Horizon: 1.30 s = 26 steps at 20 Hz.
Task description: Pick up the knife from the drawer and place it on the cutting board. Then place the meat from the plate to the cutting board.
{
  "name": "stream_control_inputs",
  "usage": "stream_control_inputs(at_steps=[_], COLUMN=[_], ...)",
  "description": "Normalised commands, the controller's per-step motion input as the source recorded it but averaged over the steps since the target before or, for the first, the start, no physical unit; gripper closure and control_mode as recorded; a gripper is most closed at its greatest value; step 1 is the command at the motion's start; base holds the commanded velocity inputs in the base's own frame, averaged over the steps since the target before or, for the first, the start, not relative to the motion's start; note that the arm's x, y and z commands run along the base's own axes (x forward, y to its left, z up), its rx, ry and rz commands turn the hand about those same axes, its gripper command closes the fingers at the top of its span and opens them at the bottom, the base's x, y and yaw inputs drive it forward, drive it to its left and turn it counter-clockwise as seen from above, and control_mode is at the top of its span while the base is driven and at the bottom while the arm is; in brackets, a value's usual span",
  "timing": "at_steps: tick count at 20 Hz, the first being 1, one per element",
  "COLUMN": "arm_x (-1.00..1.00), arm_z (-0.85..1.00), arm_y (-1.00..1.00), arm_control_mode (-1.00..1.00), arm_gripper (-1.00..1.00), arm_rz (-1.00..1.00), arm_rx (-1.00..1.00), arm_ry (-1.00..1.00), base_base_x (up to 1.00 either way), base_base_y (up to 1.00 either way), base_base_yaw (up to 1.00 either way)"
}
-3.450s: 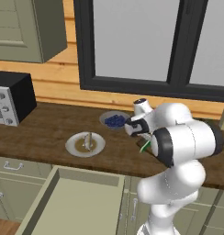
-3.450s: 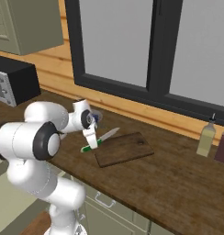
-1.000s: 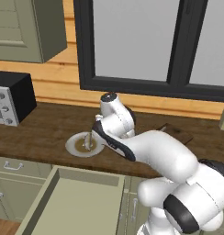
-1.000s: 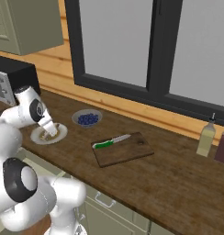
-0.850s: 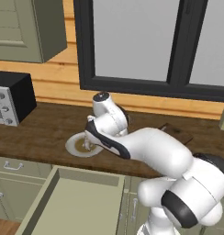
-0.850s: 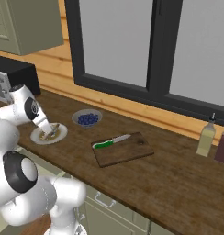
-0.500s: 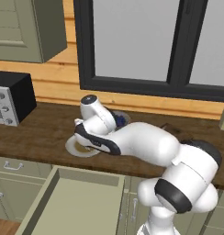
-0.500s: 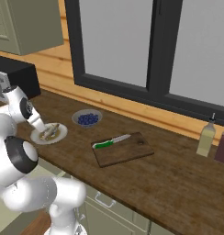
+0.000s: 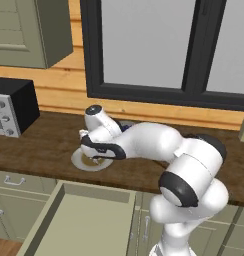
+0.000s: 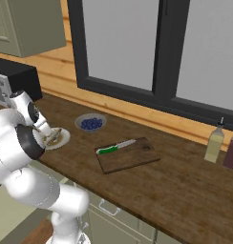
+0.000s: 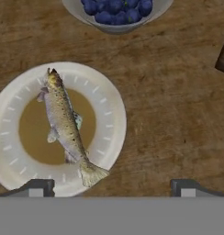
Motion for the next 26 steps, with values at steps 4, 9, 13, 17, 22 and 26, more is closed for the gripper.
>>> stream_control_inputs(at_steps=[4, 9, 13, 17, 22, 26], arm_x=[0.22, 0.30, 0.42, 0.39, 0.26, 0.03], arm_z=[-0.38, -0.08, -0.13, -0.25, -0.23, -0.15], arm_y=[0.12, 0.07, 0.08, 0.16, 0.15, 0.01], arm_control_mode=[-1.00, -1.00, -1.00, -1.00, -1.00, -1.00], arm_gripper=[-1.00, -1.00, -1.00, -1.00, -1.00, -1.00], arm_rz=[0.00, 0.00, 0.00, 0.00, 0.00, 0.00], arm_rx=[-0.05, -0.01, -0.01, -0.03, -0.05, -0.04], arm_ry=[0.00, 0.00, 0.00, 0.00, 0.02, 0.04], base_base_x=[0.00, 0.00, 0.00, 0.00, 0.00, 0.00], base_base_y=[0.00, 0.00, 0.00, 0.00, 0.00, 0.00], base_base_yaw=[0.00, 0.00, 0.00, 0.00, 0.00, 0.00])
